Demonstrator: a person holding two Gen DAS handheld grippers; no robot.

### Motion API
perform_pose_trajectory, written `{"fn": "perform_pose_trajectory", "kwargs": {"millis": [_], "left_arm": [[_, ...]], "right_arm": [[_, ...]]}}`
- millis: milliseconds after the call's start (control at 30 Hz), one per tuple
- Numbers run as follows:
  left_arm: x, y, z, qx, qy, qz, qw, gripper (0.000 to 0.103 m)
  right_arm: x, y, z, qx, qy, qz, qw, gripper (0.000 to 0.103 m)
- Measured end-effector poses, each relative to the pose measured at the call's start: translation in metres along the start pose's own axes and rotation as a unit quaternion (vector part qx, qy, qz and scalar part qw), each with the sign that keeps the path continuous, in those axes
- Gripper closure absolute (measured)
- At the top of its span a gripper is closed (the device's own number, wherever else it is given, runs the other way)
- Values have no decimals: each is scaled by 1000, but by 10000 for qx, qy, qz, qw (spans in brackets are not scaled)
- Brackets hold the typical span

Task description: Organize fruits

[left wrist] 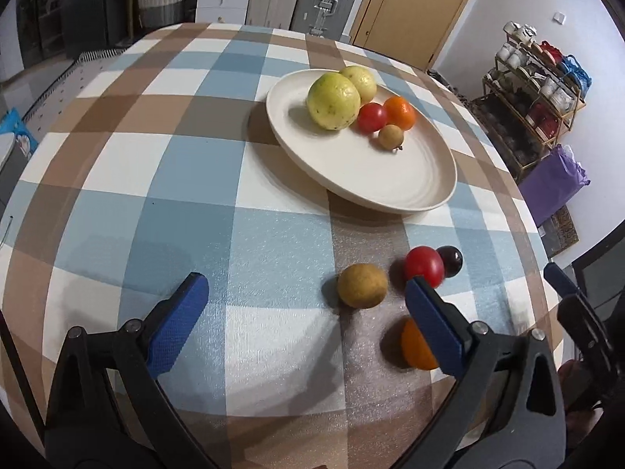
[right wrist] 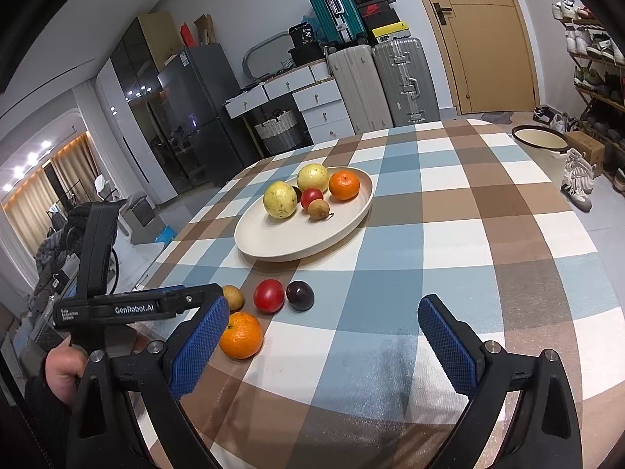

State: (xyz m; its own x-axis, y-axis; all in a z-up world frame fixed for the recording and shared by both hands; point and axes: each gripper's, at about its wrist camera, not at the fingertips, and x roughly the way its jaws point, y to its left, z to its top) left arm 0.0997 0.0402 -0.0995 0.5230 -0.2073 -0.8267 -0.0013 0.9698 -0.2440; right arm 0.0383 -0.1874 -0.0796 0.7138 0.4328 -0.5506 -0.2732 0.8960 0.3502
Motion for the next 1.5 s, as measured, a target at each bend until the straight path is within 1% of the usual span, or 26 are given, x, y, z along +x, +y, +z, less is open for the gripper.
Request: {"fn": "perform_pose_trajectory", "kwargs": {"millis": [133, 267, 367, 500, 533, 600, 700, 733, 767, 800, 833, 867, 900, 933, 967, 1067, 1500], "left_arm": [[6, 0, 4, -5, 123, -170, 9998, 7], [10, -1, 7, -46, 240, -118, 9996, 11], [12, 1, 11, -151, 323, -306, 9989, 15], [12, -1, 12, -70, 411, -235, 9989, 30], [12, -3, 12, -18, 441, -254, 9987, 36], [11, -6, 11, 30, 493, -382, 9980, 43], [14, -16, 9, 219, 602, -392, 9972, 47], [14, -19, 8, 283, 616, -404, 9969, 51], [15, -23, 8, 342, 659, -457, 9962, 53], [15, -26, 7, 395, 668, -458, 9959, 58], [16, -28, 7, 432, 686, -446, 9957, 66], [17, -31, 7, 490, 704, -436, 9954, 70], [19, -33, 8, 545, 718, -470, 9948, 77], [20, -34, 8, 542, 740, -561, 9942, 83], [21, -34, 8, 530, 763, -663, 9935, 83], [20, -36, 8, 600, 690, -722, 9932, 83], [11, -30, 6, 605, 521, -803, 9936, 85]], "right_arm": [[3, -2, 0, 26, 29, 0, 10000, 4], [5, -4, 0, 48, 66, 9, 10000, 4], [5, -4, 0, 55, 63, 12, 10000, 4], [5, -4, 0, 45, 56, 15, 10000, 4], [5, -3, 0, 41, 49, 15, 10000, 4], [5, -3, 1, 44, 48, 23, 10000, 4], [5, -1, 1, 29, 42, 33, 10000, 4], [5, -1, 1, 26, 42, 33, 10000, 4], [5, -1, 1, 25, 38, 36, 10000, 4], [5, 0, 1, 23, 32, 38, 10000, 4], [4, 0, 0, 21, 24, 33, 10000, 4], [3, 0, 0, 28, 15, 28, 10000, 4], [3, -1, 0, 37, 13, 30, 10000, 4], [3, -1, 0, 47, 9, 31, 10000, 4], [3, -1, 0, 45, 5, 29, 10000, 4], [2, -2, 0, 40, 16, 27, 10000, 4], [2, -2, -1, 42, 20, 60, 10000, 4]]}}
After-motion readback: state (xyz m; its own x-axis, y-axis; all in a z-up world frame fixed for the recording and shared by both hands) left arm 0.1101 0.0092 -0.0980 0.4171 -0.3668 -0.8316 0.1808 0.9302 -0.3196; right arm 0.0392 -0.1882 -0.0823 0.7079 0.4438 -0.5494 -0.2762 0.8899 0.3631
